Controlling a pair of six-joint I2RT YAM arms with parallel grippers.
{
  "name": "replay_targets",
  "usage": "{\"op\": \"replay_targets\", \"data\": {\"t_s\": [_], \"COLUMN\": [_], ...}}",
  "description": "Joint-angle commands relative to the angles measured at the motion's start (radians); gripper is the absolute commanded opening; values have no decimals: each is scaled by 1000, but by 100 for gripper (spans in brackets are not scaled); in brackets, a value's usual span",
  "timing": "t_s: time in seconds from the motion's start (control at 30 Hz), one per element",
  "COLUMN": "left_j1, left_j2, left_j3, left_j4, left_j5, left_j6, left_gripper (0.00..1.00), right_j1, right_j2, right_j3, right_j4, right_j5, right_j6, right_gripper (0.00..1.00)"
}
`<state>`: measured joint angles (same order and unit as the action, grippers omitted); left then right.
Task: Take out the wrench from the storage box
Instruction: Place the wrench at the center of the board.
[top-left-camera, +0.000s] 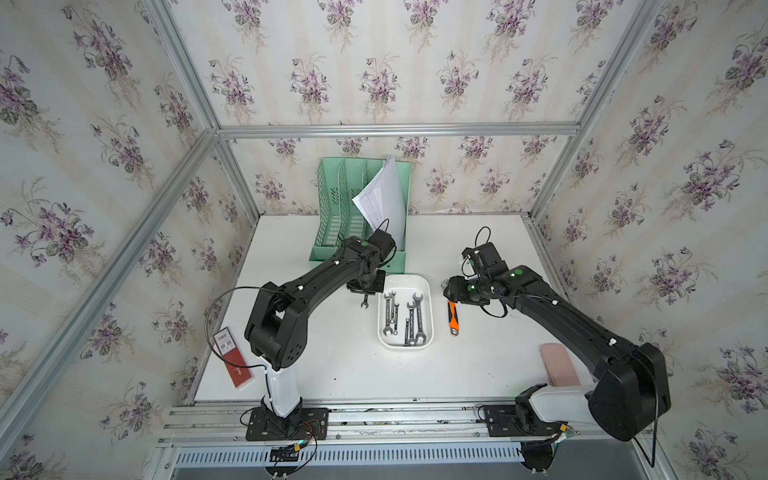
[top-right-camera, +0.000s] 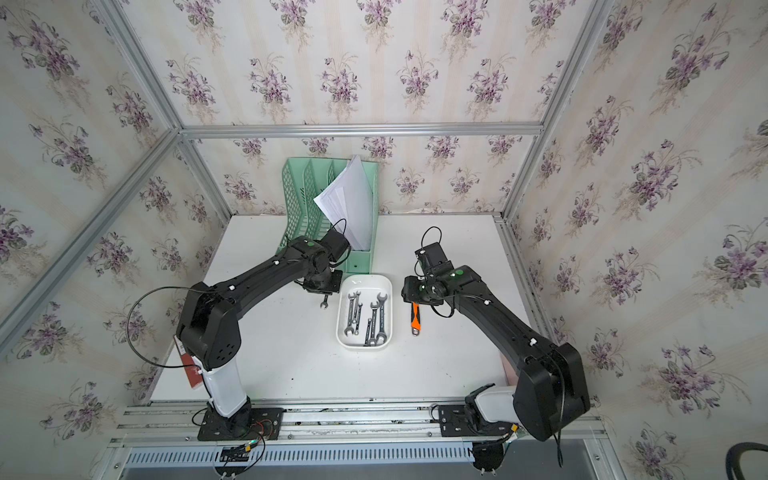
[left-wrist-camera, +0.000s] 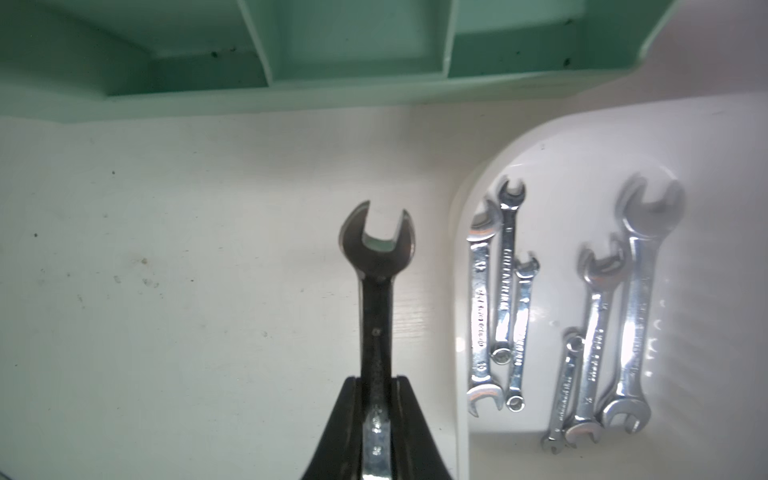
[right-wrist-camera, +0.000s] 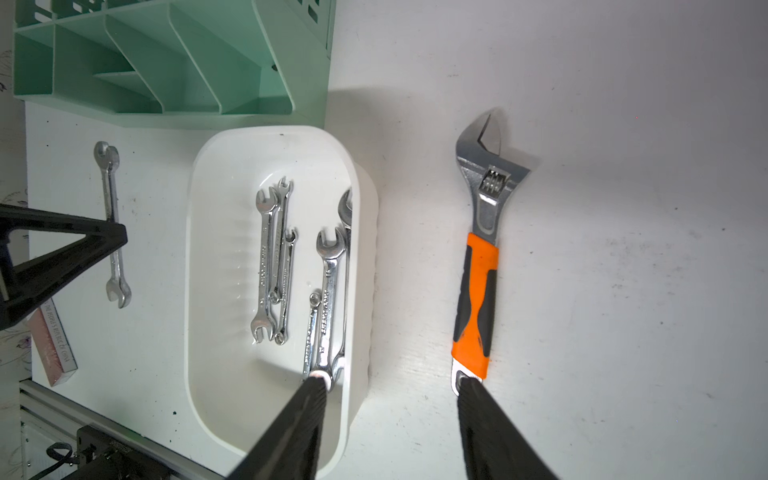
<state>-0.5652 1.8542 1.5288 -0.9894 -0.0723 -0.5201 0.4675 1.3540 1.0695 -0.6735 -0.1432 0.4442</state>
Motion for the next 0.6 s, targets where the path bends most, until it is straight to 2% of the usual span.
{"op": "replay_targets", "data": {"t_s": [0.0,0.57], "left_j1": [19,18], "left_j2": [-20,86], "left_j3": [-75,-253], "left_j4": [67,230], "left_j5": [17,75], "left_j6": [11,-47], "left_gripper": [16,16], "right_j1": [2,23], "right_j2": [5,19], "right_j3": [10,39], "right_j4": [9,14], "right_j5": [-8,-13], "right_j6": [8,43], "right_gripper": [57,56]}}
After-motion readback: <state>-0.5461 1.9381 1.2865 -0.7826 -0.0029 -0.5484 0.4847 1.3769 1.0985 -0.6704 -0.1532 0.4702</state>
